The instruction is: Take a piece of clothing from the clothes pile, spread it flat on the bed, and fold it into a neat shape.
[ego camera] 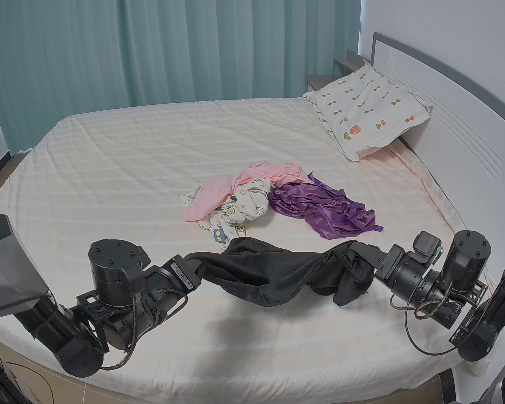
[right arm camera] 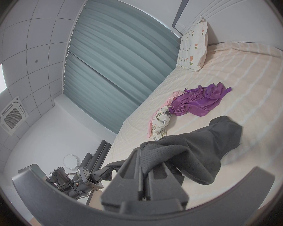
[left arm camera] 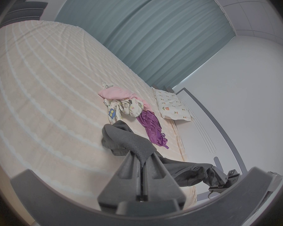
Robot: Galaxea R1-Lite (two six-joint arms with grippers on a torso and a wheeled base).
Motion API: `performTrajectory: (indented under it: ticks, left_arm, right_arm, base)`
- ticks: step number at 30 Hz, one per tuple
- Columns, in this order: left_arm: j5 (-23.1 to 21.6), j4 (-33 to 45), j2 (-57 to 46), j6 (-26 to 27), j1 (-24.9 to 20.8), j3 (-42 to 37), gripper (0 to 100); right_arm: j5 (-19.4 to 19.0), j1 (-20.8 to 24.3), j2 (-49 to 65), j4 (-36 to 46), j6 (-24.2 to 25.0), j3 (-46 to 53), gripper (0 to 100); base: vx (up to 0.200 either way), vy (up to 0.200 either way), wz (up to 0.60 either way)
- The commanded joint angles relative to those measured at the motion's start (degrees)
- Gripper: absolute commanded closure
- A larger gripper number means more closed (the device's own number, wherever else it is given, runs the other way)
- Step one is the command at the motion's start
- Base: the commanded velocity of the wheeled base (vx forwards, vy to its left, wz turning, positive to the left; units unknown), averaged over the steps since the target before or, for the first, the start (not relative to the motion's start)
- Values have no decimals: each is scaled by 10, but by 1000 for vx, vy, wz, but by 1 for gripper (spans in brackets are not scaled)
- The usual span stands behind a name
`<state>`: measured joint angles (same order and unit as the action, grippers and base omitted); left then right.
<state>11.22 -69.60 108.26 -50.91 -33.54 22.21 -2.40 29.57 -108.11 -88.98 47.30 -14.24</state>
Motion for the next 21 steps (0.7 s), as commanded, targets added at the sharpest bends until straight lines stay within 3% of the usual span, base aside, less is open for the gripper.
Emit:
performTrajectory:
  ticks: [1, 21]
  left_arm:
    - [0, 0, -5, 0, 0, -1, 100]
    - [-2, 0, -9, -2, -2, -2, 100]
  right_arm:
    - [-1, 3, 2, -7, 0, 0, 100]
    - [-1, 22, 1, -7, 3, -3, 100]
  base:
    - [0, 200, 0]
    - [0, 200, 0]
